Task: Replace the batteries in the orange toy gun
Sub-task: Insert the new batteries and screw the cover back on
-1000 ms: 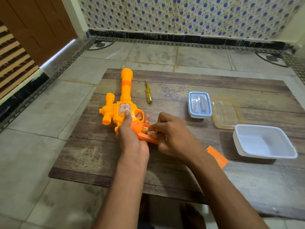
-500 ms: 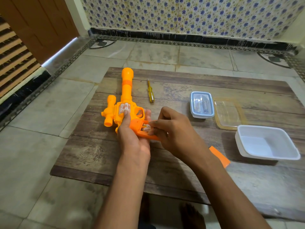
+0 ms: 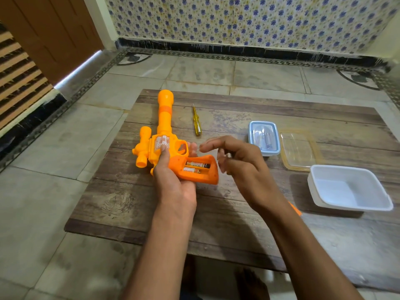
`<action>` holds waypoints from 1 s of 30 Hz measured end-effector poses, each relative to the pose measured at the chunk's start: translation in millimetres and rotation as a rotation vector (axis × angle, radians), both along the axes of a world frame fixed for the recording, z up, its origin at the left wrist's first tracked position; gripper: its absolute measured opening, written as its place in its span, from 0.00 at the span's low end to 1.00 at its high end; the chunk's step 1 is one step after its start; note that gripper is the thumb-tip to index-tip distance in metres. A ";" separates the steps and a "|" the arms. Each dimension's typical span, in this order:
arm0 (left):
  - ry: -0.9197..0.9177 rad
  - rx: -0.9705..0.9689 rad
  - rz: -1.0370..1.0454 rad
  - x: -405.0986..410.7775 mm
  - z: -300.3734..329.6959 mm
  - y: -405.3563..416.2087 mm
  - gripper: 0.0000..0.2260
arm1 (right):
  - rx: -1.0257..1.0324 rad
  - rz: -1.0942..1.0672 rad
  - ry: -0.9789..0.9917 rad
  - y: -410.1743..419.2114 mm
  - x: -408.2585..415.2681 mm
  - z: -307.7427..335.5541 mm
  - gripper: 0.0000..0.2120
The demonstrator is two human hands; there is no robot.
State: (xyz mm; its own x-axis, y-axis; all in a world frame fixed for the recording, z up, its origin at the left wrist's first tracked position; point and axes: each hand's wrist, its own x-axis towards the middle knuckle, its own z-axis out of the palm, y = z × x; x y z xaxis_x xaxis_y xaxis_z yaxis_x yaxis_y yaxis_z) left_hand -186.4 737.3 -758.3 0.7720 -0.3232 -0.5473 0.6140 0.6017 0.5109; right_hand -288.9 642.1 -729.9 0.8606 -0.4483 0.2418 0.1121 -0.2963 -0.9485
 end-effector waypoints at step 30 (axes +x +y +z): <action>0.019 -0.174 0.046 0.7 3.4 2.3 0.22 | 0.093 -0.482 -0.192 10.6 3.6 -10.8 0.12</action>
State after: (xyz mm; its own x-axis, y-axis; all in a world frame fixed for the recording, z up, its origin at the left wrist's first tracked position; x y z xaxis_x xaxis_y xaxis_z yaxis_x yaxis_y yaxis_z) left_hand -185.7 739.6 -754.9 0.7784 -0.3787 -0.5007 0.5922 0.7077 0.3853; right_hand -285.2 652.7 -740.7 0.4954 -0.8094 0.3153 0.1585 -0.2726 -0.9490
